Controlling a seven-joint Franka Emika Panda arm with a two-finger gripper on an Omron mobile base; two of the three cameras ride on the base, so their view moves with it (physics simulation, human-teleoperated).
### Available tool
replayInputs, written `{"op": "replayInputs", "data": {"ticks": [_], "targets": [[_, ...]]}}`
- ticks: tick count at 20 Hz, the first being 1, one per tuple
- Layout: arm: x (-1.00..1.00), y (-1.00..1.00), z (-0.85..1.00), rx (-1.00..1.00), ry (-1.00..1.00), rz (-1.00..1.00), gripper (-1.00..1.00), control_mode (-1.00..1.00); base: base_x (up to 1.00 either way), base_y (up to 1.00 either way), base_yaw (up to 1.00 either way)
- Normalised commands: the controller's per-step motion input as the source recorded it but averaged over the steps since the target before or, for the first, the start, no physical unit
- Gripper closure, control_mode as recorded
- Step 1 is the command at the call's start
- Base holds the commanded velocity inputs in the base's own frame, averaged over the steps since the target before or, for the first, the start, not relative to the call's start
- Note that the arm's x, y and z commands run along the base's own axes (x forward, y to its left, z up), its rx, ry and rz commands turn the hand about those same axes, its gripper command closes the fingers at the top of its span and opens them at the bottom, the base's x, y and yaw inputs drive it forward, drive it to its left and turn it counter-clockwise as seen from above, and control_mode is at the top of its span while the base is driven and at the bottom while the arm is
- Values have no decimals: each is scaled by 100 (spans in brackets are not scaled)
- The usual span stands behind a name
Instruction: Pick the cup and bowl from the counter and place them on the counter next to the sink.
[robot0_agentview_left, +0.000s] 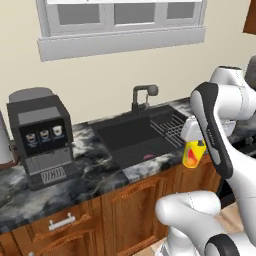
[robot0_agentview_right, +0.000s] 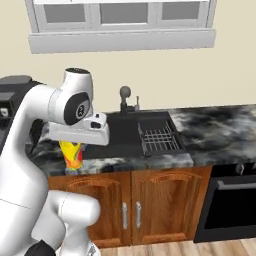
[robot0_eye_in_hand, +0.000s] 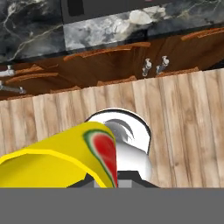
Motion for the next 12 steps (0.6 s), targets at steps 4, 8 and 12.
{"op": "replayInputs", "data": {"ticks": [4, 8, 12], "targets": [[0, 0, 0, 0, 0, 0, 100, 100, 59, 0, 36], [0, 0, 0, 0, 0, 0, 100, 100, 81, -32, 46], [0, 0, 0, 0, 0, 0, 100, 100, 92, -40, 48]]}}
